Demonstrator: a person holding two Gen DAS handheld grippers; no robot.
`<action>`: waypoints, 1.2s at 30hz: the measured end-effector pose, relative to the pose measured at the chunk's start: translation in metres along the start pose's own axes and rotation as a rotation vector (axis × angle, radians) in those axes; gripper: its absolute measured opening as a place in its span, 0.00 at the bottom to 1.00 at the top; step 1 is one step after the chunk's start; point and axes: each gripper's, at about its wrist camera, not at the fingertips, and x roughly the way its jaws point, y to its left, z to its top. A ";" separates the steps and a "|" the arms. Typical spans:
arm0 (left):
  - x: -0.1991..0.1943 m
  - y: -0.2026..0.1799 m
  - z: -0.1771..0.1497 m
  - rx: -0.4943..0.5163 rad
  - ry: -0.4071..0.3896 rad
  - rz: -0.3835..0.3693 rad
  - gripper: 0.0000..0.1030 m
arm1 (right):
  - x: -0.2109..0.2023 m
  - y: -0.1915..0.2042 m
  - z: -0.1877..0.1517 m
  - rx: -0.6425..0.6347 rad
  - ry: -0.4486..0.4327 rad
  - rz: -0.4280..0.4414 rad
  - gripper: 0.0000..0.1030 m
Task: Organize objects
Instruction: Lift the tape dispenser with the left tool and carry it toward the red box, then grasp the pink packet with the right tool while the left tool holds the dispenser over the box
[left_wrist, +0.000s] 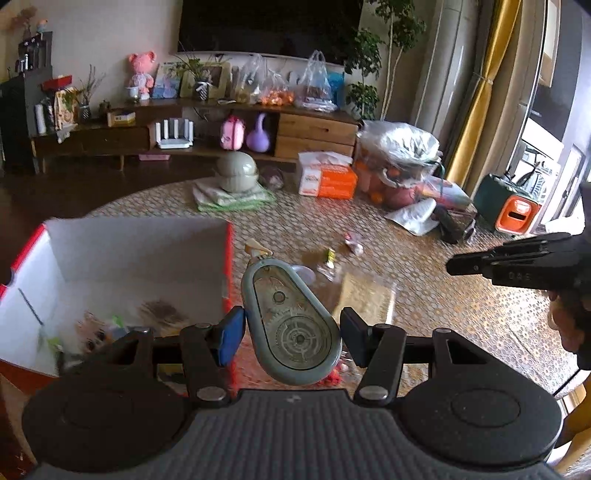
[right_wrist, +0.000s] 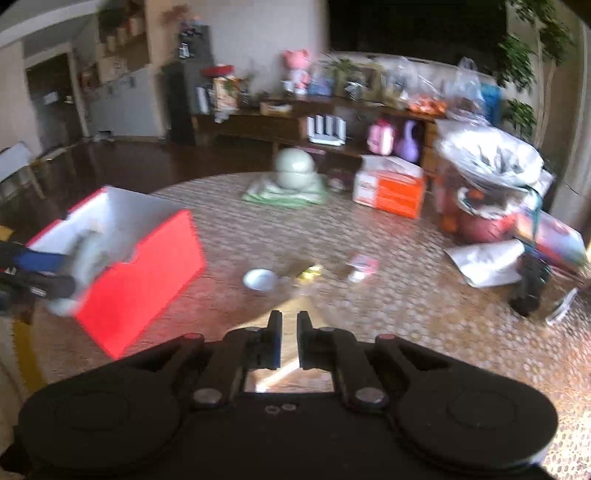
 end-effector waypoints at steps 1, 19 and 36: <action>-0.001 0.006 0.002 -0.002 -0.002 0.007 0.54 | 0.005 -0.005 0.001 0.007 0.007 -0.010 0.10; 0.028 0.085 0.014 -0.084 0.035 0.134 0.54 | 0.163 -0.059 0.047 0.111 0.110 -0.146 0.47; 0.055 0.104 0.007 -0.110 0.086 0.157 0.54 | 0.229 -0.070 0.047 0.163 0.171 -0.206 0.29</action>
